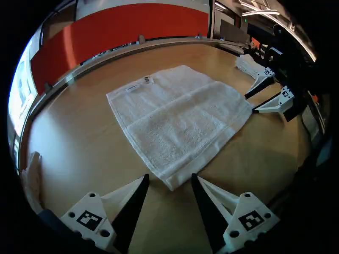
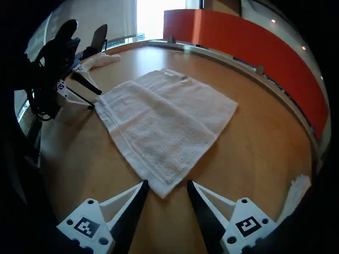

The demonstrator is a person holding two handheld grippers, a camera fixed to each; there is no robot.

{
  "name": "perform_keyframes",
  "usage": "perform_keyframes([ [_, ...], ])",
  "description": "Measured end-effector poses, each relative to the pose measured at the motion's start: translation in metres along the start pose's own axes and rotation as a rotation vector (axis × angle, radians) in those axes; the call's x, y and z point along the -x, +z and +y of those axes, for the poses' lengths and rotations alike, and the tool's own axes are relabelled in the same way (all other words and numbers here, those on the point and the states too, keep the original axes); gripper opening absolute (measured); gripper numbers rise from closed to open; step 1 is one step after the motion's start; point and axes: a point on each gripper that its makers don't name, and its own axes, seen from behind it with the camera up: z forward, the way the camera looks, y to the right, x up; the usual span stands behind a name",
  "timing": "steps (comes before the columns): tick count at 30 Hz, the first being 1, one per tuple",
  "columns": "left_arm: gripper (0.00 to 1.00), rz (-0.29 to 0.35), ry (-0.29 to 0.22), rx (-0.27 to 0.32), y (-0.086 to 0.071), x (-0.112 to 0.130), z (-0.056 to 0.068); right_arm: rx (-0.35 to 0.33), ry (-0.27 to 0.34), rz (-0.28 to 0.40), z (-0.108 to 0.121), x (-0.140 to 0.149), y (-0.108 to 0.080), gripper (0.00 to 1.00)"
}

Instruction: Fold towel

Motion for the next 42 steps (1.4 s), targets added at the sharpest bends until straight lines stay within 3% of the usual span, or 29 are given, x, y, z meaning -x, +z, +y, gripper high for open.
perform_keyframes([
  [7,0.66,0.002,-0.002,-0.005,0.001,-0.001,0.001,-0.016,0.008,0.002,-0.004,0.001,0.0,0.58],
  [9,0.54,0.002,-0.007,-0.009,0.001,-0.001,0.0,-0.019,0.006,0.002,-0.005,0.001,-0.001,0.53],
  [11,0.51,0.001,-0.012,-0.013,0.001,-0.001,0.0,-0.022,0.002,0.003,-0.007,0.001,-0.001,0.47],
  [17,0.25,-0.003,-0.021,-0.024,0.002,-0.002,-0.001,-0.029,-0.008,0.003,-0.011,0.0,-0.001,0.21],
  [21,0.08,-0.004,-0.03,-0.03,0.002,-0.003,-0.001,-0.025,-0.003,0.003,-0.012,-0.002,-0.001,0.12],
  [32,0.07,0.0,-0.089,-0.018,-0.006,-0.007,0.004,-0.012,0.028,0.02,-0.011,-0.01,-0.007,0.1],
  [42,0.07,0.034,-0.146,-0.015,-0.033,-0.027,0.006,0.005,0.039,0.085,-0.006,-0.041,-0.028,0.1],
])
